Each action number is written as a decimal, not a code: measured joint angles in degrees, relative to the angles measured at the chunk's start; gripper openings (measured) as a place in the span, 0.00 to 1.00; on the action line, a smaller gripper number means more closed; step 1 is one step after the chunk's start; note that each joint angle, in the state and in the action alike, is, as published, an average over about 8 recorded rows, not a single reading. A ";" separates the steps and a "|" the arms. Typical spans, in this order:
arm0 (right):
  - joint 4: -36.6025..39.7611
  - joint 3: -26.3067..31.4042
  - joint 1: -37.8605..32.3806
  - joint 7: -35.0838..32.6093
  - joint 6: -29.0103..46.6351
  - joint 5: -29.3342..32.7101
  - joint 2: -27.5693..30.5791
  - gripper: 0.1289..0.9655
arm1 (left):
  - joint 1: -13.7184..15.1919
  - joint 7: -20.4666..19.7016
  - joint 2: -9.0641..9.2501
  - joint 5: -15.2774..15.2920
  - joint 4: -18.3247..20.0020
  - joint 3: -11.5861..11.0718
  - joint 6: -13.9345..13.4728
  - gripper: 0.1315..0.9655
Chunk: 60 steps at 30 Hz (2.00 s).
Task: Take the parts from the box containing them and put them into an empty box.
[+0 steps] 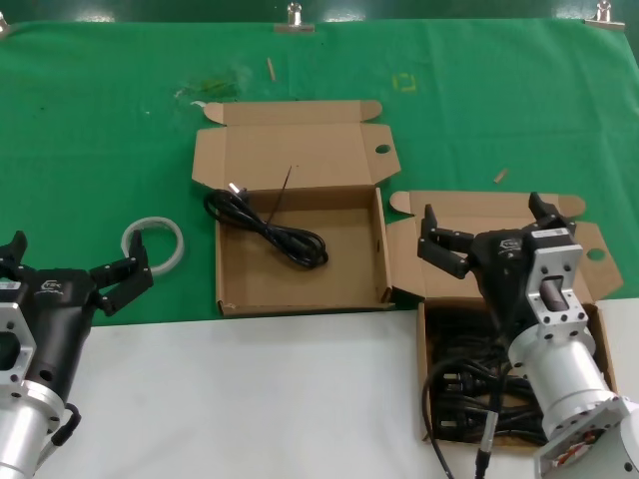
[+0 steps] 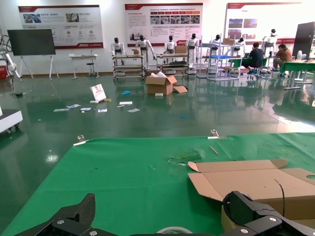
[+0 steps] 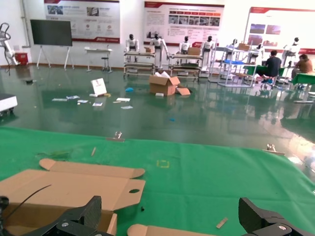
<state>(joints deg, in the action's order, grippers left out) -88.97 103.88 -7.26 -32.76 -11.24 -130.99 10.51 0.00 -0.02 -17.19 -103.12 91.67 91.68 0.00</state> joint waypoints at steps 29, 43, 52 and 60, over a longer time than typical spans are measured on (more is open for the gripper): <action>-2.05 -9.24 5.50 24.78 8.50 21.08 0.00 1.00 | 0.00 0.02 0.00 -0.01 0.00 0.00 0.00 1.00; -2.53 -11.40 6.78 30.60 10.50 26.01 -0.01 1.00 | 0.00 0.02 0.00 -0.01 0.00 0.00 0.00 1.00; -2.53 -11.40 6.78 30.61 10.50 26.02 -0.01 1.00 | 0.00 0.02 0.00 -0.01 0.00 0.00 0.00 1.00; -2.53 -11.40 6.78 30.61 10.50 26.02 -0.01 1.00 | 0.00 0.02 0.00 -0.01 0.00 0.00 0.00 1.00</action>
<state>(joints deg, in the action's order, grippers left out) -91.50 92.48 -0.48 -2.15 -0.74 -104.97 10.51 0.00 0.00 -17.19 -103.13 91.67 91.67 0.00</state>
